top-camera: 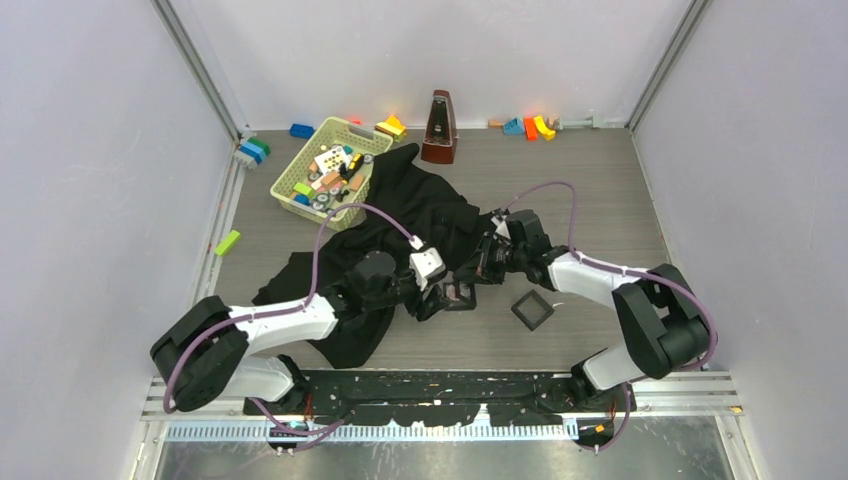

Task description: Remove the brooch from the garment

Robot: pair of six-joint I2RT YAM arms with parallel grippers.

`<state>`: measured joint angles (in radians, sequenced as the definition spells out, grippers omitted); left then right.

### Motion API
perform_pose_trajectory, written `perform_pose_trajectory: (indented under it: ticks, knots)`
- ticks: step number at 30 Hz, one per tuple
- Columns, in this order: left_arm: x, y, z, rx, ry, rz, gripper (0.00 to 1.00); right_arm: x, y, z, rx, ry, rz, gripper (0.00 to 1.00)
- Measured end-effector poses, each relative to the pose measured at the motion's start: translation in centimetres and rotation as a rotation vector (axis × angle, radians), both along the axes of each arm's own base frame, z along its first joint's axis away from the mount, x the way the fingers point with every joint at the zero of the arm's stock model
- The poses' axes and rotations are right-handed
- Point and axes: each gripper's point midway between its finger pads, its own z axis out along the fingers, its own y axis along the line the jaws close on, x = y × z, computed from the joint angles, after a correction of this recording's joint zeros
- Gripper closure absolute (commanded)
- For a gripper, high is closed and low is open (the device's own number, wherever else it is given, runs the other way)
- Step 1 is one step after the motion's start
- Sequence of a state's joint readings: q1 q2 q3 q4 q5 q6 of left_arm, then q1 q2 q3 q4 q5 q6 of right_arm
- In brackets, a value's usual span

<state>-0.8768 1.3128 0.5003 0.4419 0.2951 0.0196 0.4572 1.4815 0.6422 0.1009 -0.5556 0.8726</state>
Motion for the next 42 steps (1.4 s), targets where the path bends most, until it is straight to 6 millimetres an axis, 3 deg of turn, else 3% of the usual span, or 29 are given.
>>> perform_pose_trajectory:
  ticks: [15, 20, 25, 27, 31, 32, 34, 39, 42]
  knots:
    - [-0.6, 1.1, -1.2, 0.015, 0.157, 0.1, 0.41, 0.0, -6.3, -2.2, -0.5, -0.069, -0.018, 0.99]
    - [0.1, 1.8, -1.7, 0.038, 0.167, 0.167, 0.43, 1.1, -8.2, -3.5, -0.637, -0.079, -0.039, 0.98]
    - [0.1, 3.9, -1.8, 0.101, 0.182, 0.248, 0.42, 2.5, -9.5, -4.4, -0.743, -0.089, -0.059, 0.94]
    - [0.5, 4.8, -0.4, 0.097, 0.164, 0.296, 0.38, 2.9, -9.9, -4.6, -0.775, -0.092, -0.067, 0.88]
    - [1.7, 6.3, 3.3, 0.048, 0.123, 0.412, 0.23, 3.8, -10.8, -4.3, -0.843, -0.106, -0.083, 0.54]
    - [2.1, 6.8, 3.8, 0.043, 0.121, 0.443, 0.22, 3.9, -11.2, -4.1, -0.864, -0.11, -0.088, 0.38]
    - [3.0, 8.2, 4.5, 0.043, 0.145, 0.521, 0.21, 4.3, -11.7, -3.5, -0.895, -0.12, -0.104, 0.27]
    - [6.1, 13.4, 3.8, 0.02, 0.282, 0.763, 0.26, 4.9, -12.7, -0.7, -0.93, -0.18, -0.135, 0.28]
    - [7.2, 15.8, 2.8, 0.007, 0.358, 0.871, 0.27, 5.2, -12.2, 1.7, -0.878, -0.233, -0.151, 0.29]
